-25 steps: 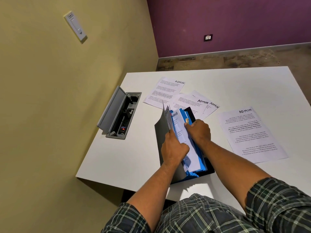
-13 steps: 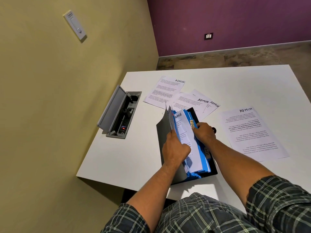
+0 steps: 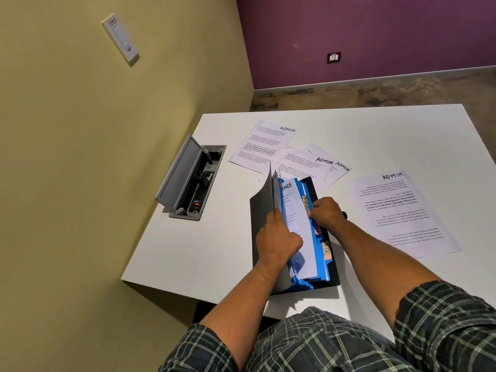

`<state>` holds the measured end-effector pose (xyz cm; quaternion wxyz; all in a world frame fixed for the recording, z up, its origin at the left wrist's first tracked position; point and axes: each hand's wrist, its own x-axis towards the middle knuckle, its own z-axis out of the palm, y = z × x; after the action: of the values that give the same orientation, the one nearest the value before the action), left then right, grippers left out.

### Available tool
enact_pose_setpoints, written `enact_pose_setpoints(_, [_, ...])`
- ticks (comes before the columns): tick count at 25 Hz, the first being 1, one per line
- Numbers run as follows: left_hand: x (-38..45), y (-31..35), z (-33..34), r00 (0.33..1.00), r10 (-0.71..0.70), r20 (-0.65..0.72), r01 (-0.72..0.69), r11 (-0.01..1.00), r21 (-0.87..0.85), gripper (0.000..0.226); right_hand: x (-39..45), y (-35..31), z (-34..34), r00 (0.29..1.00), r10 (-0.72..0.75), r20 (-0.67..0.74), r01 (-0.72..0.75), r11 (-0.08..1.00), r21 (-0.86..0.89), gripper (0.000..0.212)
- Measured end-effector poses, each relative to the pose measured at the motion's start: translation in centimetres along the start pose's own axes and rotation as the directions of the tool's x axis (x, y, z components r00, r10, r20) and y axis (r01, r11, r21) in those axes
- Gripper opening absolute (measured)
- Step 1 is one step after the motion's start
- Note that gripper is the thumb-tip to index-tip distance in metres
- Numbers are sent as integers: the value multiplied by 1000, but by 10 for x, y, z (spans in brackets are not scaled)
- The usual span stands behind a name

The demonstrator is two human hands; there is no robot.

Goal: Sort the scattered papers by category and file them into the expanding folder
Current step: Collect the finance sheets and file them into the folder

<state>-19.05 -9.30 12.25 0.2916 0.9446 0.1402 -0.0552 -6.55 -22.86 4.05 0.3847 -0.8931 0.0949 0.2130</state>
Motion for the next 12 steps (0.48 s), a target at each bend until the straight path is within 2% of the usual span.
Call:
enact_pose_setpoints(5, [-4,-3,5,999,14,51,-18,996,82,72,-6,3,6,995,-20,96,23,999,-26,27])
enact_pose_setpoints(10, [-6,-8,13,997,14,79,-24,990,137,71,-14,14,14,992,-81,92,90,991,-95,23])
enact_pose_setpoints(12, [-7,-13,18,996,15,91,-28,990,139,68,-20,19,14,992,-109,59,115,987,-111,29])
